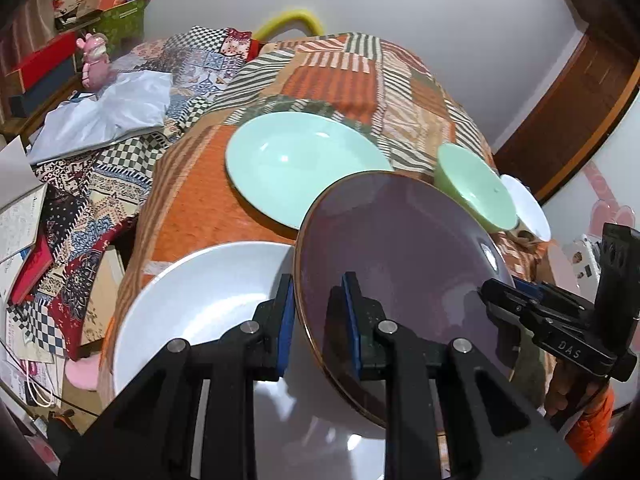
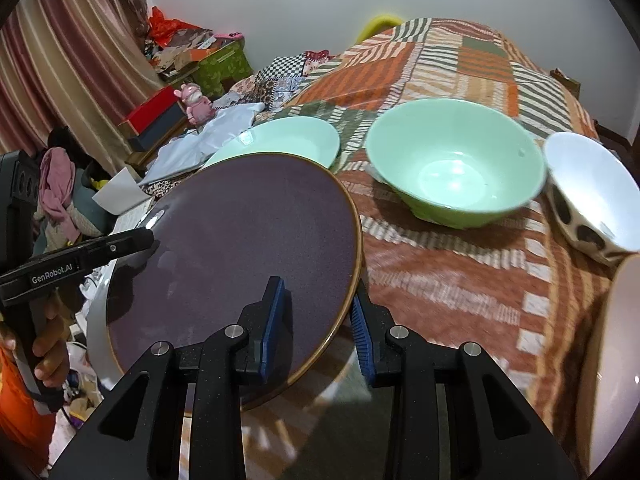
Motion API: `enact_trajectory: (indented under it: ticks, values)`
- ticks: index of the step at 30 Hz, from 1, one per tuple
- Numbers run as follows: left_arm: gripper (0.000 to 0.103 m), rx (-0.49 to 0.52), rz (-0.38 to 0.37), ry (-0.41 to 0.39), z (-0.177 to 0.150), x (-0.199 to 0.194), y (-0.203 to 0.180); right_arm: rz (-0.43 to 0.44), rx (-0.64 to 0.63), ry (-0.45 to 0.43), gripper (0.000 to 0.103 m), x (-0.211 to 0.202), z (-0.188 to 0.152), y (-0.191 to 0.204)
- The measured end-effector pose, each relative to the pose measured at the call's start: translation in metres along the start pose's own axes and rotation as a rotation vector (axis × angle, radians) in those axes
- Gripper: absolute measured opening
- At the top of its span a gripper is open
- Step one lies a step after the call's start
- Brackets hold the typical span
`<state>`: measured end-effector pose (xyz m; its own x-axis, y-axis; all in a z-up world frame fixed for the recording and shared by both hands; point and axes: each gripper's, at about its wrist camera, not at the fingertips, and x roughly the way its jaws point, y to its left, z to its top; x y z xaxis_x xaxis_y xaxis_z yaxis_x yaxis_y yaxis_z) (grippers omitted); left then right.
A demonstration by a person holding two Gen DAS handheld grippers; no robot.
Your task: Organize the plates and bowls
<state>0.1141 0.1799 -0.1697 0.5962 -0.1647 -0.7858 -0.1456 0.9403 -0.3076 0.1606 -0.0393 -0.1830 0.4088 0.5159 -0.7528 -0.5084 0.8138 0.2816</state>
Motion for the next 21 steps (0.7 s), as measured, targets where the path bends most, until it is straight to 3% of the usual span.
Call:
enact_trajectory:
  ticks: [21]
  values:
    - [0.022, 0.07, -0.05, 0.028, -0.029, -0.007, -0.075, -0.043, 0.078, -0.047, 0.03, -0.054, -0.042, -0.044]
